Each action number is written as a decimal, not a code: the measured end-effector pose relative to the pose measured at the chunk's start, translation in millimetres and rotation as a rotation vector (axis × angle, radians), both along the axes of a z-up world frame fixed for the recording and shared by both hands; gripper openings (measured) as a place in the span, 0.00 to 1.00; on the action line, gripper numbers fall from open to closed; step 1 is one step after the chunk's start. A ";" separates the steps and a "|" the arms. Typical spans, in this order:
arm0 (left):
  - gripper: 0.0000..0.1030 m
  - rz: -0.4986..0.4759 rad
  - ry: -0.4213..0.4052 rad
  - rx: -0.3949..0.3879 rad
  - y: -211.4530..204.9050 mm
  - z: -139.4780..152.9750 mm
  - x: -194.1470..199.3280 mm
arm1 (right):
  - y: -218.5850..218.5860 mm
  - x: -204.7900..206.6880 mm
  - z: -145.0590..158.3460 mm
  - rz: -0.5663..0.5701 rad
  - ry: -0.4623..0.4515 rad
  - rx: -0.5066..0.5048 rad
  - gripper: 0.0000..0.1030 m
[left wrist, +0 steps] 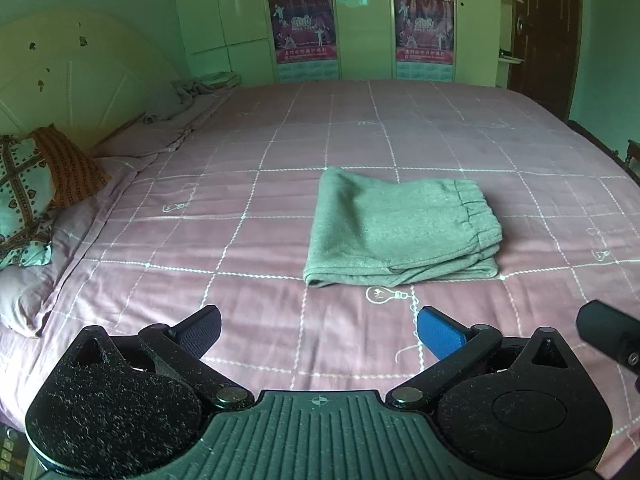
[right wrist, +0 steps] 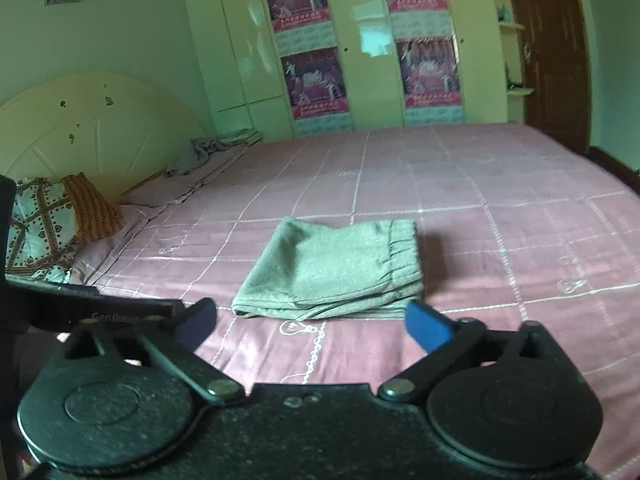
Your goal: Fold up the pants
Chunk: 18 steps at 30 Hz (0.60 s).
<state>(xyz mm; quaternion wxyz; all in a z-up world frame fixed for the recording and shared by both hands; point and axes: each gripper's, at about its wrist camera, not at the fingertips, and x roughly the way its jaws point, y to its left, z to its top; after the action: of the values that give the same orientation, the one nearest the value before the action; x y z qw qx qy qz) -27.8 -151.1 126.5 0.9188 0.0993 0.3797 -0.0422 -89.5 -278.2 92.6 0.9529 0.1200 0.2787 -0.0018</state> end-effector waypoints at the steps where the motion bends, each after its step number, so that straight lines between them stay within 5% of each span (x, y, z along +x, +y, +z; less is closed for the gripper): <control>1: 1.00 0.005 -0.004 0.003 0.6 2.3 -4.0 | 1.3 -4.2 4.0 -0.003 -0.007 -0.005 0.99; 18: 1.00 -0.039 -0.009 -0.018 -6.0 21.5 -35.1 | 5.1 -19.5 22.2 -0.139 0.001 -0.047 0.99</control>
<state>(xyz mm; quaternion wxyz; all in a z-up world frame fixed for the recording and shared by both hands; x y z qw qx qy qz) -63.0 -157.1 147.9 0.9203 0.0986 0.3733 -0.0629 -109.0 -273.0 114.7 0.9528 0.1165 0.2700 -0.0749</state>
